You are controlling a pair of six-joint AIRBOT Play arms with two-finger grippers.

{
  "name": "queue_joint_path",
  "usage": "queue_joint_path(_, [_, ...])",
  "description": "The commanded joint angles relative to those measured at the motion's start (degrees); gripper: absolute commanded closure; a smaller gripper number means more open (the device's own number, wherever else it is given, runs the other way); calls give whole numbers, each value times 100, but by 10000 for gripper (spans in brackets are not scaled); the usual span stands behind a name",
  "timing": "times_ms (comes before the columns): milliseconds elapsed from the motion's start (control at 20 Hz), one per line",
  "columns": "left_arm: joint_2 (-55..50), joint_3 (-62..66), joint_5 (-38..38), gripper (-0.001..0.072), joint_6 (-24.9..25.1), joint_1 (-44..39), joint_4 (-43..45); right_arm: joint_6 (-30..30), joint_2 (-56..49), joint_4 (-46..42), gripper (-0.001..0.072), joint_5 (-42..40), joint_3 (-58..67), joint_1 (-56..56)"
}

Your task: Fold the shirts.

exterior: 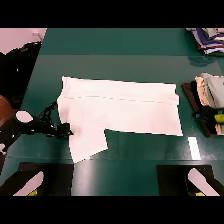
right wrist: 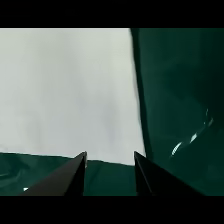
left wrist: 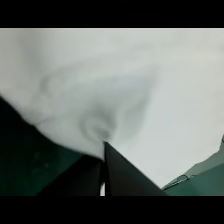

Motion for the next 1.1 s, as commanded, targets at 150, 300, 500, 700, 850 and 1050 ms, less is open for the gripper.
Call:
queue_joint_path(150, [4, 378, 15, 684, 122, 0, -33, -114, 4, 33, 317, -304, -1602, -1054])
queue_joint_path(300, [4, 396, 24, 684, 131, 0, -33, -114, -116, 286, 317, -544, -1821, -1049])
queue_joint_path(500, [4, 396, -20, 684, 205, 0, -28, -221, -713, 1064, 329, -756, -1810, -1049])
queue_joint_path(700, [4, 396, -31, 684, 210, 0, 2, -264, -1064, 1213, 410, -815, -1810, -1049])
queue_joint_path(850, [4, 398, -173, 685, 210, 0, 31, -372, -822, 1209, 591, -820, -1808, -1049])
queue_joint_path(1050, [37, 573, -706, 687, 197, 0, 540, -522, -164, 1102, 699, -656, -1808, -1051])
